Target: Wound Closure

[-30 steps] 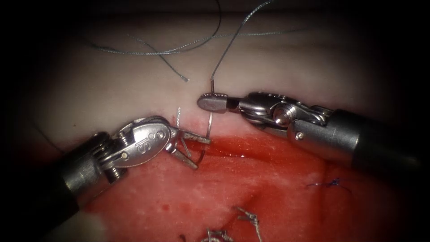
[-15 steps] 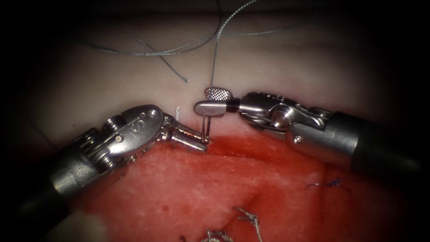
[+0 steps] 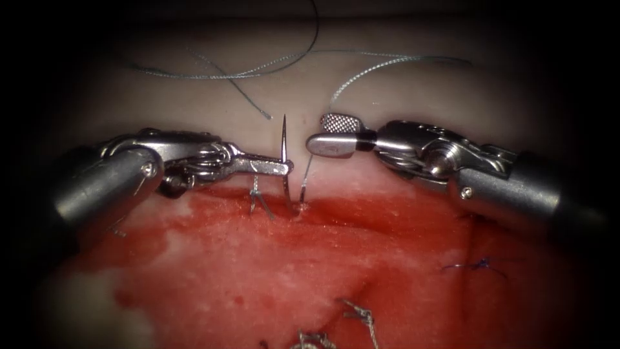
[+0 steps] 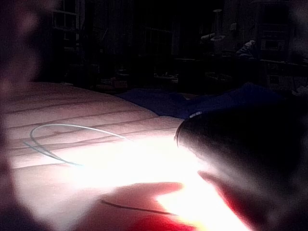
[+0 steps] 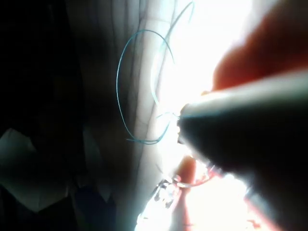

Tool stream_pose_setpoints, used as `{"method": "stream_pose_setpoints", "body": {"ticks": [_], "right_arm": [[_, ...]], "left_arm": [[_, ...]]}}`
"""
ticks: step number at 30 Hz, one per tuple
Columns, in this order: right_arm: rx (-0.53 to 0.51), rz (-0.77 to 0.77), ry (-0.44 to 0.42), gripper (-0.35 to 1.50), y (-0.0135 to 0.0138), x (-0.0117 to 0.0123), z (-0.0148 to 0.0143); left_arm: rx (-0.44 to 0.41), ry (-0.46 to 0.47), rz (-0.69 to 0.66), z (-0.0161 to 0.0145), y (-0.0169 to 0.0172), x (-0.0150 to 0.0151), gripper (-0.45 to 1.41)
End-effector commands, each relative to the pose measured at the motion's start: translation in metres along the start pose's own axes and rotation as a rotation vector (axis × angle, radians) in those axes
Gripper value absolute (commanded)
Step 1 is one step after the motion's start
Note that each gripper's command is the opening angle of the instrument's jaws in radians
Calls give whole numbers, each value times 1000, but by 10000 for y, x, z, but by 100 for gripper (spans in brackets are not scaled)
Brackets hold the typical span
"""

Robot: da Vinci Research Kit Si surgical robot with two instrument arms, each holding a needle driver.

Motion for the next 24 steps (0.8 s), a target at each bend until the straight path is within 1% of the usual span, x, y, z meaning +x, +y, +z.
{"method": "stream_pose_setpoints", "body": {"ticks": [1,2,3,4,5,6,8,11,13,14,15,16,17,18,19,20,21,22,24], "right_arm": [[-14,47,-4,143,11,-22,-4],[-14,47,-4,143,11,-22,-4],[-20,61,0,143,13,-23,-5],[-58,69,23,141,18,-23,-6],[-76,69,35,141,20,-23,-4],[-123,68,64,141,26,-21,0],[-157,63,85,141,36,-17,5],[-157,63,85,140,41,-17,9],[-147,64,79,130,47,-18,28],[-144,57,77,128,47,-17,32],[-144,57,77,128,47,-17,32],[-142,55,76,120,46,-16,36],[-138,42,74,88,45,-12,41],[-106,24,54,73,44,-8,47],[-84,5,39,56,43,-8,49],[-59,-1,24,-8,42,-7,52],[-43,-2,15,-35,41,-7,54],[-33,-4,9,-35,40,-7,56],[-51,-48,19,-35,39,-4,60]], "left_arm": [[7,37,-167,0,19,17,-45],[7,37,-167,0,19,17,-45],[11,57,-252,-2,25,21,-45],[14,98,-316,-5,38,29,-45],[14,106,-327,-7,42,32,-45],[-3,138,-407,-11,52,39,-45],[-35,142,-431,-16,60,46,-45],[-59,154,-461,-17,63,49,-45],[-145,174,-520,-19,69,55,-45],[-169,177,-535,-20,70,57,-45],[-169,177,-535,-20,70,57,-45],[-191,180,-543,-21,72,58,-45],[-231,176,-549,-23,75,59,-45],[-261,156,-571,-26,80,61,-45],[-271,156,-574,-27,82,62,-45],[-284,151,-576,-27,84,63,-45],[-293,148,-578,-28,86,64,-45],[-303,149,-580,-28,87,64,-45],[-328,148,-584,-29,90,65,-45]]}}
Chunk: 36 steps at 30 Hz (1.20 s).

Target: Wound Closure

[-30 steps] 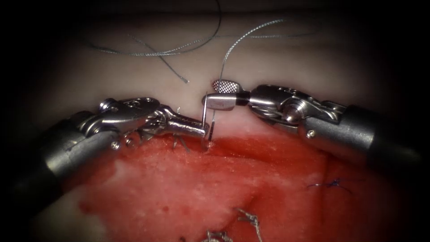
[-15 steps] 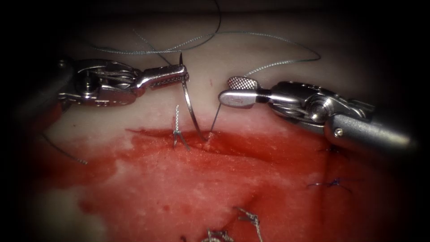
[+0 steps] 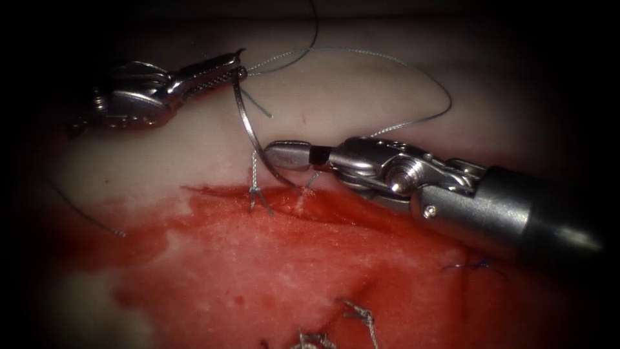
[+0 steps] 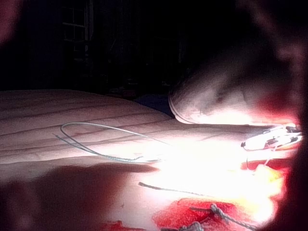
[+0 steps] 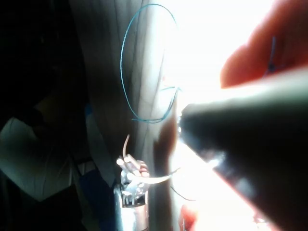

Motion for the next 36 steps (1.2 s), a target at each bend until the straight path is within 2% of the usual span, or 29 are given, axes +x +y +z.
{"method": "stream_pose_setpoints", "body": {"ticks": [1,2,3,4,5,7,8,9,10,11,15,18,20,22,26,27,30,31,33,36], "right_arm": [[-55,-41,22,-35,1,-10,11],[-84,-55,38,-35,0,-8,13],[-237,-77,128,-35,0,3,22],[-237,-77,128,-35,0,3,22],[-339,-106,177,-35,6,12,25],[-403,-124,209,-35,14,17,25],[-427,-115,229,-35,19,19,24],[-478,-86,276,-35,29,25,21],[-501,-76,298,-35,32,27,19],[-527,-56,327,-35,39,30,15],[-549,-28,355,-35,44,29,9],[-561,16,385,-35,44,30,0],[-565,62,411,-35,44,32,-7],[-576,114,450,-35,45,37,-19],[-581,196,499,-35,44,39,-36],[-576,257,523,-35,45,40,-45],[-545,403,582,-35,45,43,-62],[-518,517,627,-35,45,45,-75],[-500,618,682,-35,45,45,-87],[-518,674,775,-35,45,44,-104]], "left_arm": [[-43,-17,-4,7,18,2,-45],[-58,-22,9,7,20,2,-45],[-78,-22,96,4,29,3,-45],[-78,-22,96,4,29,3,-45],[-85,-19,207,0,35,8,-45],[-86,-20,329,-5,38,17,-45],[-73,-21,371,-8,39,21,-45],[-31,-7,487,-15,41,32,-45],[-8,-9,513,-19,43,36,-45],[36,29,580,-27,45,47,-45],[116,70,693,-44,49,67,-45],[207,114,803,-58,53,81,-45],[259,145,868,-67,56,90,-45],[361,201,980,-80,62,102,-45],[444,262,1099,-100,72,116,-45],[476,292,1135,-109,78,123,-45],[501,325,1158,-119,84,129,-45],[520,349,1190,-123,87,131,-45],[534,366,1209,-126,90,132,-45],[553,390,1236,-129,95,133,-45]]}}
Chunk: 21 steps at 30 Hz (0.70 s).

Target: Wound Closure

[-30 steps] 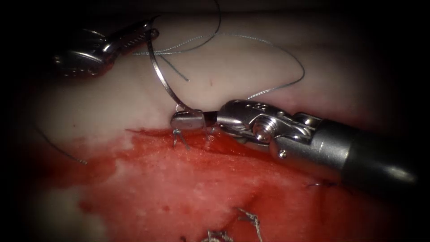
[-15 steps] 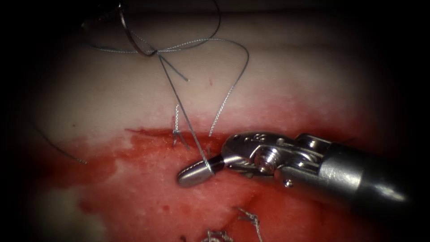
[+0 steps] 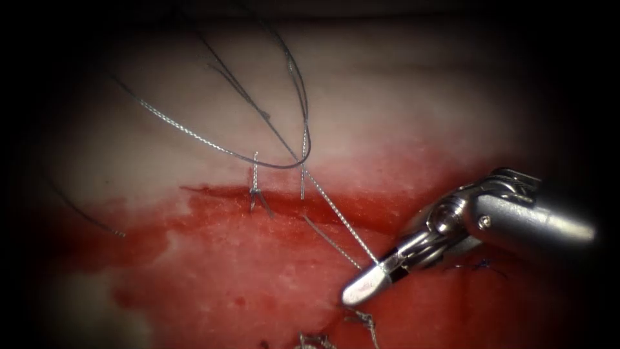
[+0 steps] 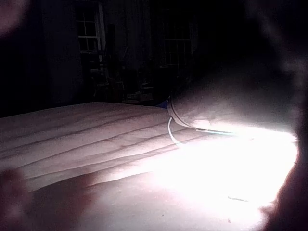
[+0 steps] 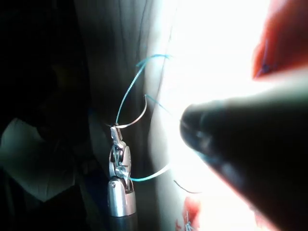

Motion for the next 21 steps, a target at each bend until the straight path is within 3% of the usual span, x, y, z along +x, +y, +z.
{"method": "stream_pose_setpoints", "body": {"ticks": [1,8,13,15,19,21], "right_arm": [[-4,4,31,-35,15,-7,-11],[-23,87,69,-35,32,18,-47],[-18,135,25,-35,36,27,-70],[-11,140,-12,-35,38,24,-75],[-2,-26,-152,-35,46,-6,-86],[12,-118,-211,-11,48,-16,-91]], "left_arm": [[1,12,5,3,6,18,-45],[30,30,13,-1,5,22,-45],[1,12,15,2,6,19,-45],[-40,-19,4,5,8,14,-45],[-235,-210,-162,22,24,-21,-45],[-314,-292,-200,28,35,-36,-45]]}}
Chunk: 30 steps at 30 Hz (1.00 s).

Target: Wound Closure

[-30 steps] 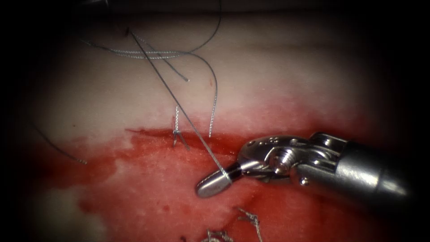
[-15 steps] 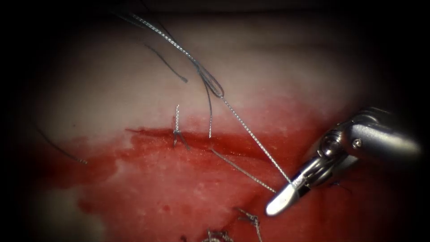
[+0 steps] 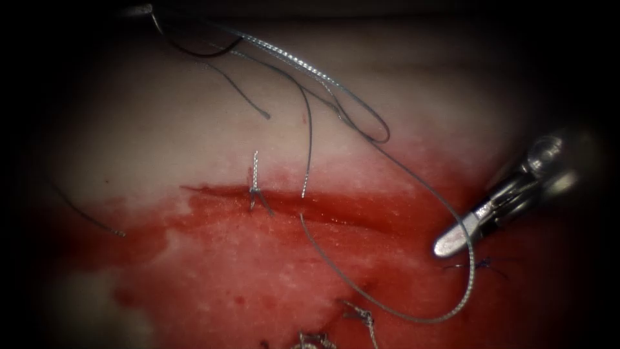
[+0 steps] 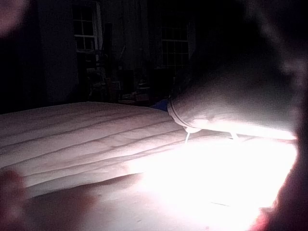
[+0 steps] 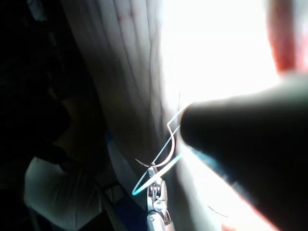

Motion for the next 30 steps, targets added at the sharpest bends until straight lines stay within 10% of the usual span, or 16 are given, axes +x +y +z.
{"method": "stream_pose_setpoints", "body": {"ticks": [1,4,9,15,22,30], "right_arm": [[9,-81,-46,14,14,-20,-3],[72,-241,-201,88,20,-35,-10],[207,-305,-423,93,26,-53,-21],[251,-354,-462,108,38,-60,-29],[220,-352,-424,118,56,-56,-41],[15,-210,-110,121,58,-7,-13]], "left_arm": [[-55,-53,-2,9,12,6,-45],[-141,-160,-17,26,30,-15,-45],[-294,-384,-29,34,66,-50,-45],[-294,-507,-31,26,66,-64,-45],[-256,-584,-58,8,55,-69,-45],[-234,-743,-179,-49,67,-75,-45]]}}
